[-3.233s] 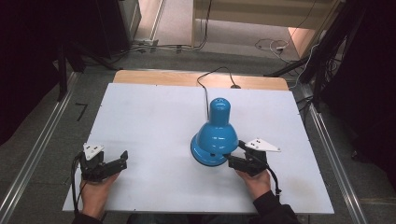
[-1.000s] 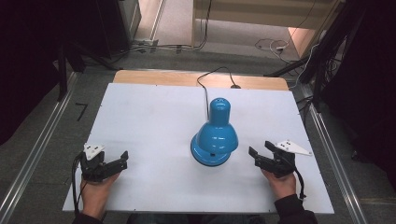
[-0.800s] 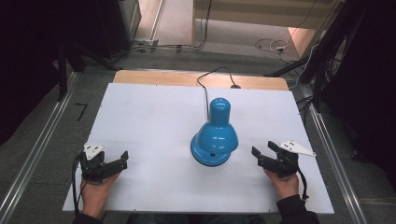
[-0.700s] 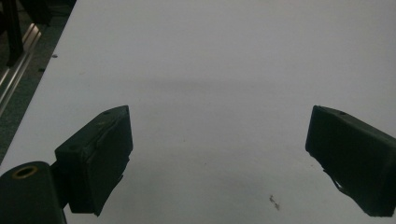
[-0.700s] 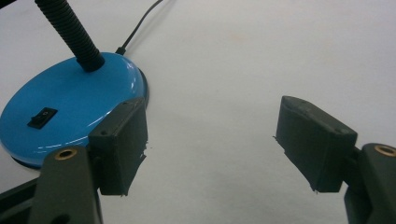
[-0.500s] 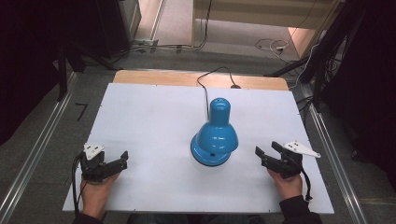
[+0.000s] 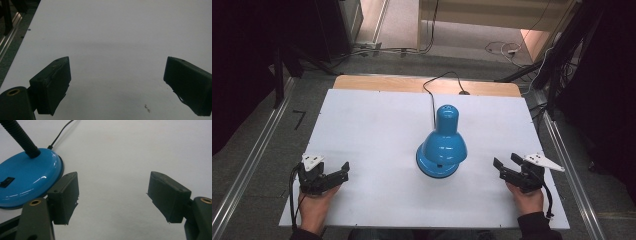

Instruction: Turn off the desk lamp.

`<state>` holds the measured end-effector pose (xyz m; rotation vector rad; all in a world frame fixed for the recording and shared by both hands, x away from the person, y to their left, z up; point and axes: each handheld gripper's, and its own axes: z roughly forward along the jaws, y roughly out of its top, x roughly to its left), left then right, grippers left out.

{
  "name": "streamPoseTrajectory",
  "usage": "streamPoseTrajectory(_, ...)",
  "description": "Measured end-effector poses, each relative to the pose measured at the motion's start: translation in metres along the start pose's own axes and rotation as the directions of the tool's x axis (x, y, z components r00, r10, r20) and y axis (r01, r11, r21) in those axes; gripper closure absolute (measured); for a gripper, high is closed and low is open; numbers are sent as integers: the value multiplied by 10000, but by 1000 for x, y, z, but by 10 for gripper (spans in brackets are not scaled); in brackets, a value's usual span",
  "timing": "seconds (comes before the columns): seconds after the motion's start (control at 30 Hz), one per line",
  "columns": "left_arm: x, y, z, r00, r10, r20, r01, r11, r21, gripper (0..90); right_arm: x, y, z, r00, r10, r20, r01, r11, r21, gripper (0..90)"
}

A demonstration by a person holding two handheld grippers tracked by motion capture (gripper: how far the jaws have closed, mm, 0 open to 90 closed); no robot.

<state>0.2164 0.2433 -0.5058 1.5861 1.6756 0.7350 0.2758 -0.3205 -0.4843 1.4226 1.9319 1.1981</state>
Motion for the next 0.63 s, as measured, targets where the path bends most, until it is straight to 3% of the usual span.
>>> streamPoseTrajectory(0.2,0,0,0,10000,2,2,-2,10000,-3,82,-11,-3,-4,9995,91,293,-93,9999,79,223)
streamPoseTrajectory(0.4,0,0,-1,10000,1,1,-1,10000,-10,82,-27,-8,-6,9948,177,1002,-213,9992,346,193)
streamPoseTrajectory(0.43,0,0,-1,10000,-1,-1,1,10000,-11,82,-32,-11,-2,9917,-36,1285,-51,9977,676,154)
streamPoseTrajectory(0.47,0,0,0,10000,5,4,-5,10000,-13,82,-32,-11,-2,9917,-36,1285,-51,9977,676,154)
streamPoseTrajectory(0.53,0,1,-1,10000,22,23,-22,10000,-23,82,-36,-14,4,9826,-514,1785,296,9920,1227,145)
streamPoseTrajectory(0.63,-1,1,-1,10000,32,25,-32,10000,-34,82,-42,-18,11,9748,-717,2114,325,9825,1833,142)
